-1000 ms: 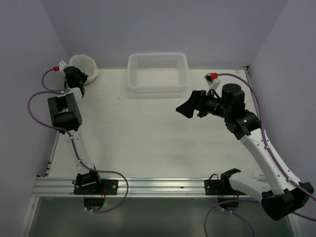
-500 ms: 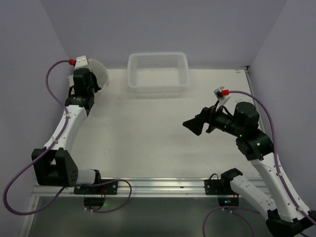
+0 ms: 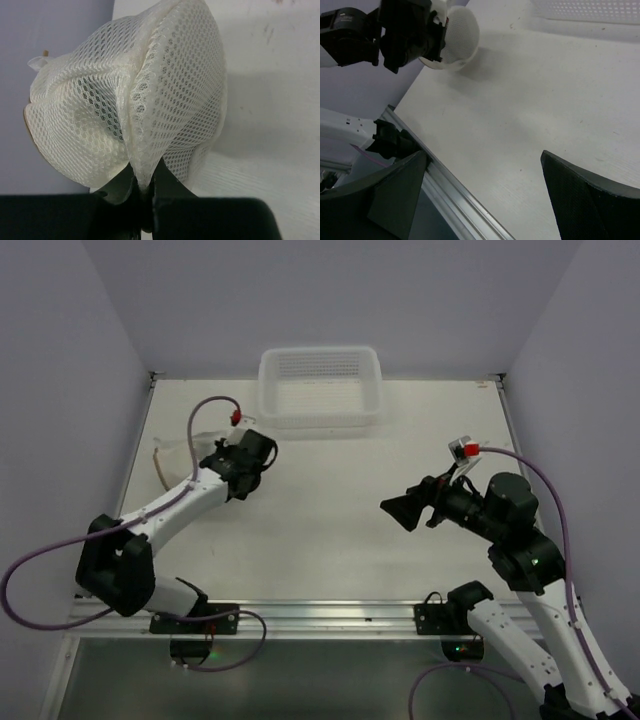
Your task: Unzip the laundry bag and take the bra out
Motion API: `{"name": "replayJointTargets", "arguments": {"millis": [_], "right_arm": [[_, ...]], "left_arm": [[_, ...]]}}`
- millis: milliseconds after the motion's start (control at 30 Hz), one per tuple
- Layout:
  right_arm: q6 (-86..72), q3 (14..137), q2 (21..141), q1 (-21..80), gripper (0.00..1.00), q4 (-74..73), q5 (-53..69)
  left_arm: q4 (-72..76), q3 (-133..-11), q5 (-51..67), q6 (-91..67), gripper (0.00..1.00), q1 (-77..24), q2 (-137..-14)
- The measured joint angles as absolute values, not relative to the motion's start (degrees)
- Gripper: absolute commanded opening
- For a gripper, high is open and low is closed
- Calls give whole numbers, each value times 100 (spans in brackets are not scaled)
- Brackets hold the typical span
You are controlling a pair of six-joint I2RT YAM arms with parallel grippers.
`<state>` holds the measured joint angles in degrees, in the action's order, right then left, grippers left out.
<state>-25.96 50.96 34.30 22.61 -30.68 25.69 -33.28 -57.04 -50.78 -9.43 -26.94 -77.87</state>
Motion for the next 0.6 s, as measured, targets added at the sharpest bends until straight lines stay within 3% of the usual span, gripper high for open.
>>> {"name": "replayJointTargets", "arguments": {"millis": [267,333,367,433,467,600], "right_arm": [[-2617,4941,3284,2261,99,-3216,2189],[-2615,4934,3199,2261,99,-3258,2080],[-2615,4936,3146,2261,99,-3264,2038],[-2613,4936,3022,2261,99,-3284,1975],[-2611,4936,2965,2261,99,-3299,1920],[-2611,4945,2768,2261,99,-3347,1743]], "left_arm": [[-4954,-6820,-5599,-2777,0,-5190,-10355],[-5218,-7225,-5564,-3105,13,-5627,-10884],[-5323,-7417,-5522,-3214,29,-5835,-11118],[-5426,-7767,-5334,-3354,39,-6184,-11437],[-5411,-7898,-5196,-3393,53,-6331,-11502],[-5142,-8287,-4567,-3393,72,-6770,-11450]]}}
